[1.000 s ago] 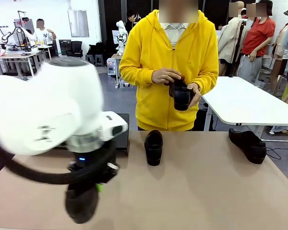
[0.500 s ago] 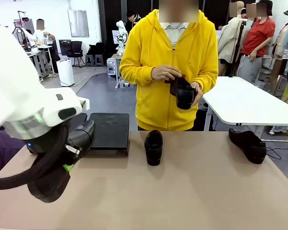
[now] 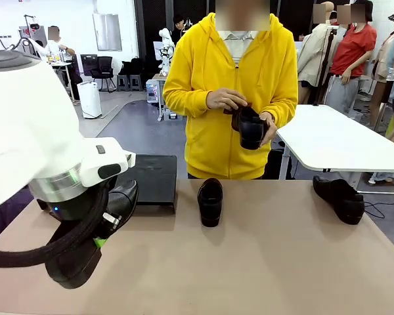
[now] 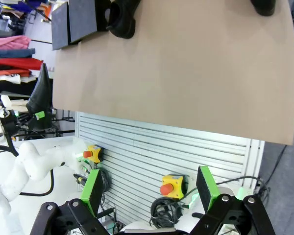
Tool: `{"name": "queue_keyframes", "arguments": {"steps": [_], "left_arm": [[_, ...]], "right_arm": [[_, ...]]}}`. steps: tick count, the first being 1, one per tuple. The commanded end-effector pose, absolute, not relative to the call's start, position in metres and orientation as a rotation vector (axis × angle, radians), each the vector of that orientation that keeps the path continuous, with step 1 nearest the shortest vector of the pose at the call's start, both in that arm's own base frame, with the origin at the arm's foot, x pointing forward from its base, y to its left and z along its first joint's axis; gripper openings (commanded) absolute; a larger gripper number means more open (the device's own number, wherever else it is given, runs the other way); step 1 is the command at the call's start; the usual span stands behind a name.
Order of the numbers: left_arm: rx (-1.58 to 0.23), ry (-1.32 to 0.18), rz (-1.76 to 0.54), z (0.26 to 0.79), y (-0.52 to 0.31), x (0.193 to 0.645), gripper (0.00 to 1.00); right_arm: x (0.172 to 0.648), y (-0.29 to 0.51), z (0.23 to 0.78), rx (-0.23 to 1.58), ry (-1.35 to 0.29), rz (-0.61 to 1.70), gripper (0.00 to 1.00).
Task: Organize the shoes by placing them on the stand.
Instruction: Place the Shoe from the middle of the table onto the Shoes Stand.
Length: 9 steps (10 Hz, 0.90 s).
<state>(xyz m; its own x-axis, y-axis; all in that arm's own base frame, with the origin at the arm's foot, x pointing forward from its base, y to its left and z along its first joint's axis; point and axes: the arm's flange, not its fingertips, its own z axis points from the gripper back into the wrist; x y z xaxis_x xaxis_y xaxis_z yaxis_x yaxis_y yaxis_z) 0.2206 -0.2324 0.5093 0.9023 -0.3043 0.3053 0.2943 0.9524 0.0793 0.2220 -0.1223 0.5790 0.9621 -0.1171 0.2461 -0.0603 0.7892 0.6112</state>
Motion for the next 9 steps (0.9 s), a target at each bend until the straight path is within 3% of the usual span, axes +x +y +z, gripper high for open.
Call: {"name": "queue_keyframes", "arguments": {"steps": [1, 3, 6, 9], "left_arm": [[-0.017, -0.389, -0.294, 0.537, -0.223, 0.286, 0.00], [-0.101, -0.437, -0.305, 0.549, -0.206, 0.381, 0.00], [-0.065, -0.463, -0.218, 0.521, -0.197, 0.502, 0.00], [-0.091, -0.431, -0.083, 0.485, -0.204, 0.560, 0.00]], "right_arm": [[0.221, -0.123, 0.582, 0.656, -0.276, -0.029, 1.00], [0.221, -0.123, 0.582, 0.656, -0.276, -0.029, 1.00], [0.221, -0.123, 0.582, 0.656, -0.276, -0.029, 1.00], [0.221, -0.123, 0.582, 0.656, -0.276, -0.029, 1.00]]}}
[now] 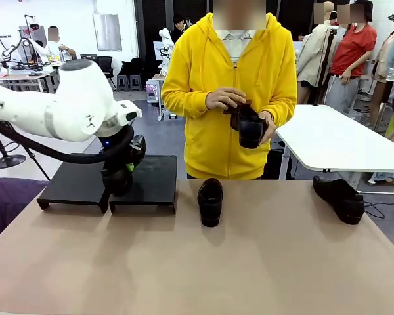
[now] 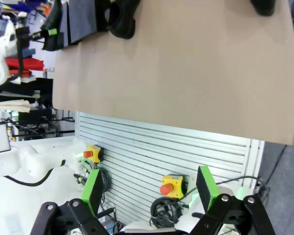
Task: Organize the shoes by placing them on the stand.
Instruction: Place the Shoe from the middle of the table onto the Shoes Stand.
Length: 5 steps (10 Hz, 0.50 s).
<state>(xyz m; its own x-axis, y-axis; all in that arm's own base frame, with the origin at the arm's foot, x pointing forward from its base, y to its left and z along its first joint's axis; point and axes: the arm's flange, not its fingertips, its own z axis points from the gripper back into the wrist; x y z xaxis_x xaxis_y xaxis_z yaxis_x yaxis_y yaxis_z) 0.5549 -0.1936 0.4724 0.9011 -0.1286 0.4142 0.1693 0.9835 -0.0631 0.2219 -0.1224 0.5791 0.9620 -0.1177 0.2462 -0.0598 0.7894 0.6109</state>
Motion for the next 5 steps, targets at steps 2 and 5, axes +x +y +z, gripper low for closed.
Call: {"name": "queue_keyframes", "arguments": {"steps": [2, 5], "left_arm": [[-0.074, -0.447, 0.041, 0.463, -0.212, 0.576, 0.00], [0.012, -0.487, 0.039, 0.445, -0.221, 0.593, 0.00]], "right_arm": [[0.221, -0.123, 0.582, 0.656, -0.276, -0.029, 1.00], [0.221, -0.123, 0.582, 0.656, -0.276, -0.029, 1.00]]}}
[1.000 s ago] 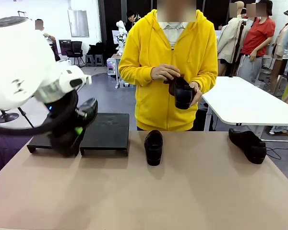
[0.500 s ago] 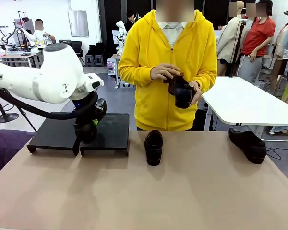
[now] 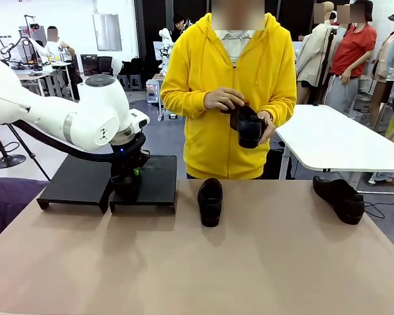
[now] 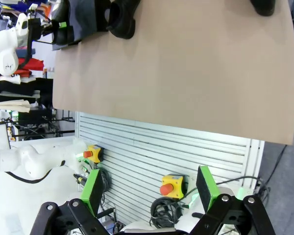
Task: Organize the shoes by placing them on the stand.
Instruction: Place the Shoe from the middle of the table onto the Shoes Stand.
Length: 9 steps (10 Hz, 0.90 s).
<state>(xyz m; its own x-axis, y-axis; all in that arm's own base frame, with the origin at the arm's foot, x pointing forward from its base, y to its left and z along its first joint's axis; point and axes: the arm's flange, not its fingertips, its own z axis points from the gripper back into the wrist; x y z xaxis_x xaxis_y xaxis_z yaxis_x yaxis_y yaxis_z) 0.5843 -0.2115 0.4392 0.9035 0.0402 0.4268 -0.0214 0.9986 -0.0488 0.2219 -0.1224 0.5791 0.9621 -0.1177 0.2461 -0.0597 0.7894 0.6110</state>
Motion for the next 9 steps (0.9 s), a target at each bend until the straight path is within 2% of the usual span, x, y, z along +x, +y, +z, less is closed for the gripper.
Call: {"name": "queue_keyframes", "arguments": {"steps": [1, 6, 7, 8, 9], "left_arm": [[0.050, -0.485, 0.033, 0.442, -0.221, 0.596, 0.00], [0.092, -0.466, -0.001, 0.430, -0.224, 0.607, 0.00], [0.089, -0.461, -0.003, 0.428, -0.225, 0.609, 0.21], [0.101, -0.464, 0.005, 0.428, -0.225, 0.609, 0.78], [0.116, -0.469, 0.009, 0.428, -0.225, 0.608, 1.00]], "right_arm": [[0.221, -0.123, 0.582, 0.656, -0.276, -0.029, 1.00], [0.221, -0.123, 0.582, 0.656, -0.276, -0.029, 1.00], [0.221, -0.123, 0.582, 0.656, -0.276, -0.029, 1.00], [0.221, -0.123, 0.582, 0.656, -0.276, -0.029, 1.00], [0.221, -0.123, 0.582, 0.656, -0.276, -0.029, 1.00]]}}
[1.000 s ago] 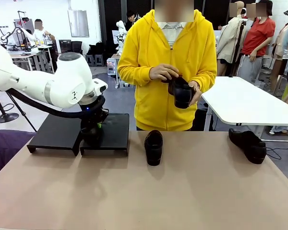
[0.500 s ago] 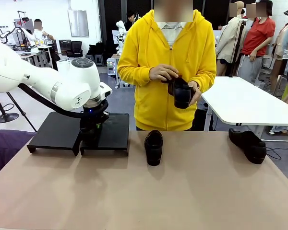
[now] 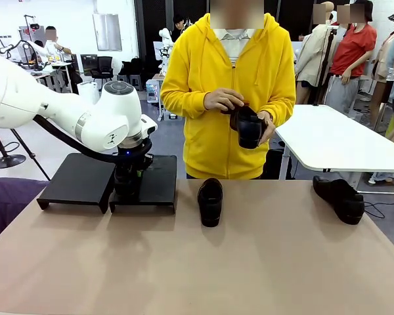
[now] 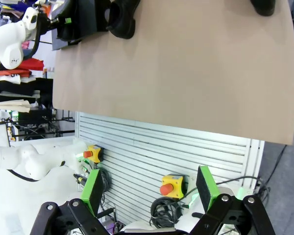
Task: Organize the shoes by placing them on the stand.
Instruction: Place the Shoe from the middle of the table onto the Shoes Stand.
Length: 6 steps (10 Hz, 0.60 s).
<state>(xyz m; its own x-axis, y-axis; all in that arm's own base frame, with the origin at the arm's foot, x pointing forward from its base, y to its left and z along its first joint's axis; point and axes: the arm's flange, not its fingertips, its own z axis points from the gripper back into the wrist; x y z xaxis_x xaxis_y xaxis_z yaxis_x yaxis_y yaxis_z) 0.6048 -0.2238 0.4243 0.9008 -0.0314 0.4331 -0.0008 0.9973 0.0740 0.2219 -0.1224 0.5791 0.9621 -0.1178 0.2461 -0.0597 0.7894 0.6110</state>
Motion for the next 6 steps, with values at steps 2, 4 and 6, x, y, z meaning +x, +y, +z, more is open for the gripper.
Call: {"name": "queue_keyframes", "arguments": {"steps": [2, 4, 6], "left_arm": [[0.108, -0.475, 0.004, 0.429, -0.225, 0.606, 1.00], [0.102, -0.477, -0.010, 0.438, -0.226, 0.598, 1.00], [0.093, -0.460, -0.036, 0.454, -0.228, 0.581, 1.00]], "right_arm": [[0.221, -0.123, 0.582, 0.656, -0.276, -0.029, 1.00], [0.221, -0.123, 0.582, 0.656, -0.276, -0.029, 1.00], [0.221, -0.123, 0.582, 0.656, -0.276, -0.029, 1.00]]}}
